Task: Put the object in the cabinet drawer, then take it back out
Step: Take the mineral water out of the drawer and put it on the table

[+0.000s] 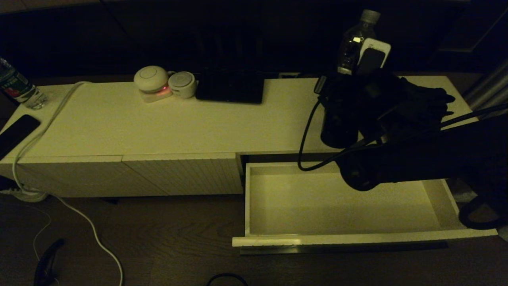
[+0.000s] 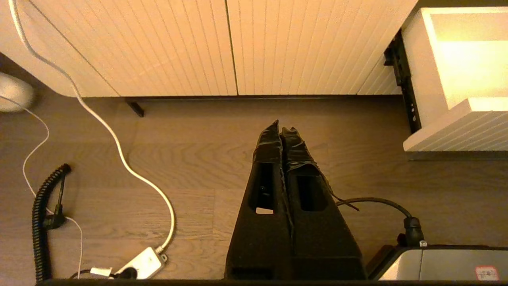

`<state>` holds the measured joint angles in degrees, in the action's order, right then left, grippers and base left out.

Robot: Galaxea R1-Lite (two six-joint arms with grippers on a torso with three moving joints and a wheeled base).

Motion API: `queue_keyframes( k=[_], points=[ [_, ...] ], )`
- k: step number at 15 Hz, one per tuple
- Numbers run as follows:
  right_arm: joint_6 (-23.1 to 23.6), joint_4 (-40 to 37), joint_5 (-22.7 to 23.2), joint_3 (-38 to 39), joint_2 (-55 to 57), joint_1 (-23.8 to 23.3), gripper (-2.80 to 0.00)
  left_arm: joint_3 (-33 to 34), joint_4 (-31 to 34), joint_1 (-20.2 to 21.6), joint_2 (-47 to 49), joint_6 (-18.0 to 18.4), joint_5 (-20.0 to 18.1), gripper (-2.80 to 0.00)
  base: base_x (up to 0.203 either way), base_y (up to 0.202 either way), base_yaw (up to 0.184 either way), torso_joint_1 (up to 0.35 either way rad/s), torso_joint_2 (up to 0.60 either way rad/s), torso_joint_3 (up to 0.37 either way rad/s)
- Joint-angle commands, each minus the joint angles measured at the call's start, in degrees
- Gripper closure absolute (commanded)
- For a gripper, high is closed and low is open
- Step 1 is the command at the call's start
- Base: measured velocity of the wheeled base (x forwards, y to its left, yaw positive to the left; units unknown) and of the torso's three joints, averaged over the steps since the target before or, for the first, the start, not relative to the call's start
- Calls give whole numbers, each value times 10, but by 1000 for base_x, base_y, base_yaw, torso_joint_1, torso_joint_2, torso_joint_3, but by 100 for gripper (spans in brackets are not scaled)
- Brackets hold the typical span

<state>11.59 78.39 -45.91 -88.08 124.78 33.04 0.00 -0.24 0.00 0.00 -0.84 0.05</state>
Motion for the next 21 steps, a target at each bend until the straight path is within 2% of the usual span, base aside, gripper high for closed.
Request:
queue_keyframes(
  k=[1, 5, 10, 12, 16, 21],
  points=[
    [41, 59, 7, -39, 75, 6, 0, 0, 0, 0, -1, 0, 0, 0, 0, 0, 0, 0, 0, 0],
    [53, 86, 12, -114, 146, 7, 0, 1, 0, 0, -1, 0, 0, 0, 0, 0, 0, 0, 0, 0],
    [96, 93, 28, -188, 195, 7, 0, 1, 0, 0, 0, 0, 0, 0, 0, 0, 0, 0, 0, 0],
    [103, 93, 54, -193, 198, 5, 0, 0, 0, 0, -1, 0, 0, 0, 0, 0, 0, 0, 0, 0],
    [112, 93, 73, -226, 222, 0, 0, 1, -1, 0, -1, 0, 0, 0, 0, 0, 0, 0, 0, 0],
    [113, 93, 76, -227, 239, -4, 0, 0, 0, 0, 0, 0, 0, 0, 0, 0, 0, 0, 0, 0]
  ],
)
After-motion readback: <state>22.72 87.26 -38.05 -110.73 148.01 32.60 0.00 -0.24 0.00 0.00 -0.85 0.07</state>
